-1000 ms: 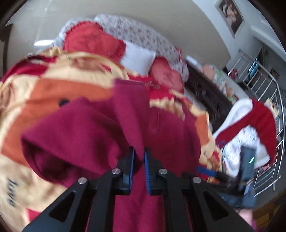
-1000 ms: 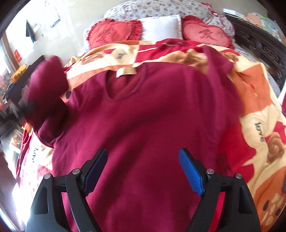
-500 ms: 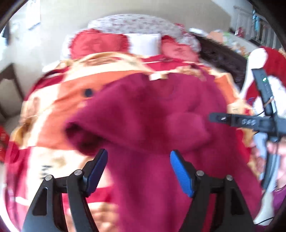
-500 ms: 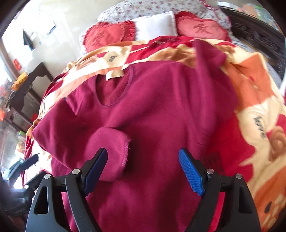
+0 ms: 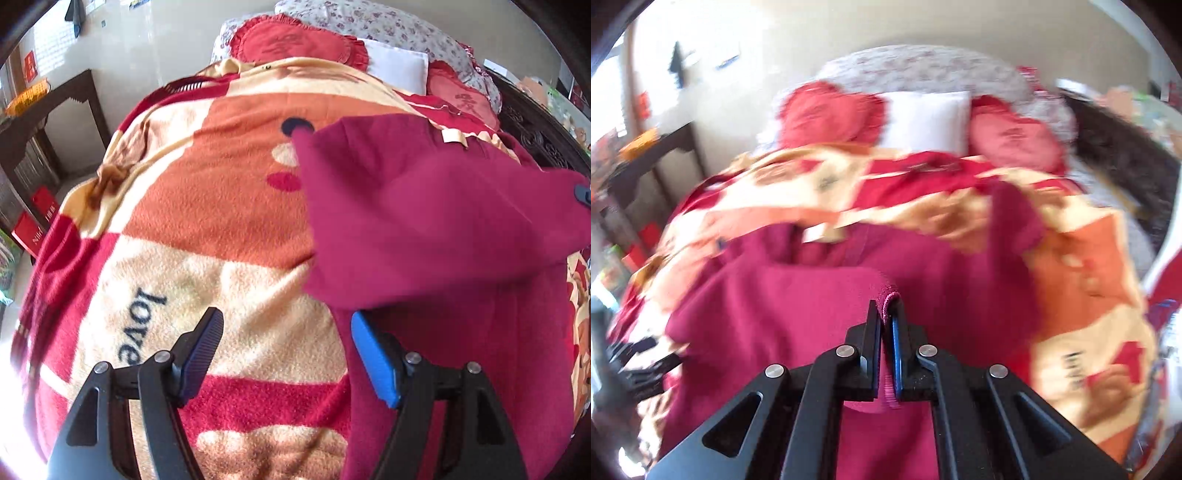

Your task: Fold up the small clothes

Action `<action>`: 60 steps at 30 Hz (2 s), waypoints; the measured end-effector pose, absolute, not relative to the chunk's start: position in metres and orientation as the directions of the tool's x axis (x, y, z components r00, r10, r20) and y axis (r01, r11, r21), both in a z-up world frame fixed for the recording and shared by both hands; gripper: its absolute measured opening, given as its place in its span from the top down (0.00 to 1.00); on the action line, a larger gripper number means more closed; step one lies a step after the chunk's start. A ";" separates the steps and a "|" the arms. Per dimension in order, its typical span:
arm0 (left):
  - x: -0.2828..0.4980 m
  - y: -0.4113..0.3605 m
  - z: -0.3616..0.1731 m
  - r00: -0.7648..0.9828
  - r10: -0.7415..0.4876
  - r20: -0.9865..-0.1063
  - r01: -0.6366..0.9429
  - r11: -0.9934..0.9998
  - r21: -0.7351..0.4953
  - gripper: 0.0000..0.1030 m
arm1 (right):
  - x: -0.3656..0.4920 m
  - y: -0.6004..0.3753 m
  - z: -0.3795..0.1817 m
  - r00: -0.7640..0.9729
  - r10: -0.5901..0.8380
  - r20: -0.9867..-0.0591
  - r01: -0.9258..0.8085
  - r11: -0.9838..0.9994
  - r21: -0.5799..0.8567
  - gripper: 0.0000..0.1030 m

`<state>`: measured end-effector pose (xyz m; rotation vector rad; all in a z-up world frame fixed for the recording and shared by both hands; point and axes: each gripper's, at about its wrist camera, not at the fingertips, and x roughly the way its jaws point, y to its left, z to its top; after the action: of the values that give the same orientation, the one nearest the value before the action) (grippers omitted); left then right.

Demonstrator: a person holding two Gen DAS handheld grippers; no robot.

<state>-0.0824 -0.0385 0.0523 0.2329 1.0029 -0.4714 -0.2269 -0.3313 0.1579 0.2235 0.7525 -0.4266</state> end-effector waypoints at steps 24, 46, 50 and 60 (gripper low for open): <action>-0.074 -0.021 0.052 0.422 -0.329 -0.845 0.441 0.889 -0.126 0.26 | 0.010 -0.172 0.084 0.517 0.265 -0.814 -0.143 0.964 0.223 1.00; -0.044 -0.056 0.038 0.398 -0.284 -0.872 0.441 0.893 -0.090 0.24 | -0.175 -0.341 0.101 0.514 -0.360 -0.779 0.319 0.923 -0.216 0.66; -0.048 -0.058 0.040 0.408 -0.263 -0.874 0.430 0.900 -0.070 0.23 | -0.173 -0.366 0.064 0.448 -0.240 -0.861 0.284 0.952 -0.118 0.77; -0.051 -0.068 0.038 0.427 -0.229 -0.875 0.418 0.908 -0.034 0.22 | -0.172 -0.369 0.083 0.536 -0.329 -0.778 0.352 0.924 -0.149 1.00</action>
<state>-0.0511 -0.0680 0.0380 0.2002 1.0561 -0.4076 -0.1722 -0.3687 0.0827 0.0270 0.9204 -0.4052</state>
